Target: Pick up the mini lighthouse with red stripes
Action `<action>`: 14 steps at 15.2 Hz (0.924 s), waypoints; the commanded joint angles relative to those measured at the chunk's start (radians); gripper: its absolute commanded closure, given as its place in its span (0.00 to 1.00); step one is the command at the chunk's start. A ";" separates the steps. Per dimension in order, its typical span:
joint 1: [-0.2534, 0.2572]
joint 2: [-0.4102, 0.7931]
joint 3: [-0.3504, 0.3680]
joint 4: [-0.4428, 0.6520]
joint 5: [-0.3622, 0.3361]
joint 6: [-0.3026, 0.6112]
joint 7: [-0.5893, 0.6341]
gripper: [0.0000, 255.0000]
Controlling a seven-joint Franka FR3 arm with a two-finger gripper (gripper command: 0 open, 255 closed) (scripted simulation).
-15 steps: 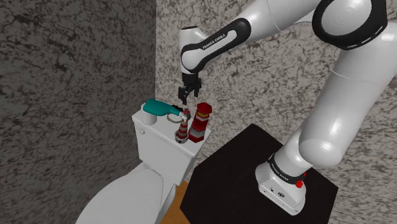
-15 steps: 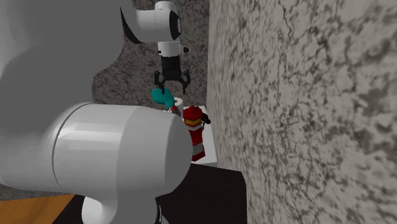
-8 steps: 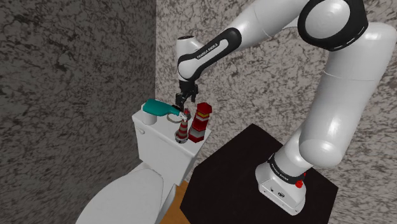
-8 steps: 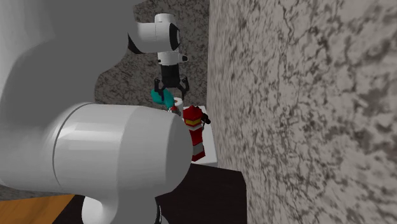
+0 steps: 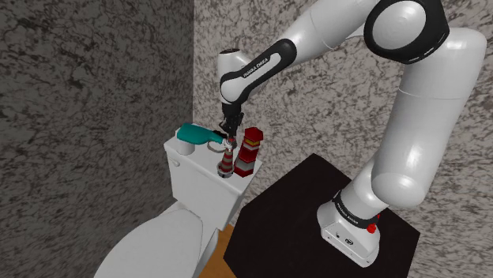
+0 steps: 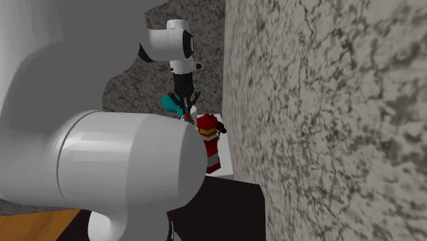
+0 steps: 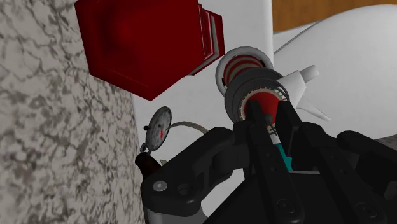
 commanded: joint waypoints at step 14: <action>-0.004 -0.089 0.003 0.011 0.009 -0.101 -0.011 1.00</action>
